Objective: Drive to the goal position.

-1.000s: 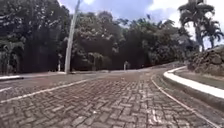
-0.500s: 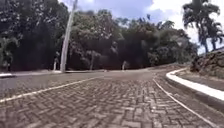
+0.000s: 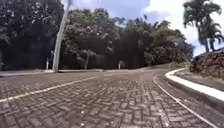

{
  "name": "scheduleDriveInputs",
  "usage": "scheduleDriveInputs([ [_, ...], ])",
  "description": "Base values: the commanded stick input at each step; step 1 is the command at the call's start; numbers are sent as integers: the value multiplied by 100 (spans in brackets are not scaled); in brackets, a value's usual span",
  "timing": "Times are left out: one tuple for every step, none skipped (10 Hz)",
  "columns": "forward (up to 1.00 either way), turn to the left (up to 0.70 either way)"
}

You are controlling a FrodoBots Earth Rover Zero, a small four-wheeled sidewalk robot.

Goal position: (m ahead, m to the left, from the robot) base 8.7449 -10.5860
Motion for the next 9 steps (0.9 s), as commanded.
scheduleDriveInputs([
  [100,0],
  [100,0],
  [100,0],
  [100,0],
  [100,-14],
  [100,-11],
  [100,-21],
  [100,0],
  [100,0],
])
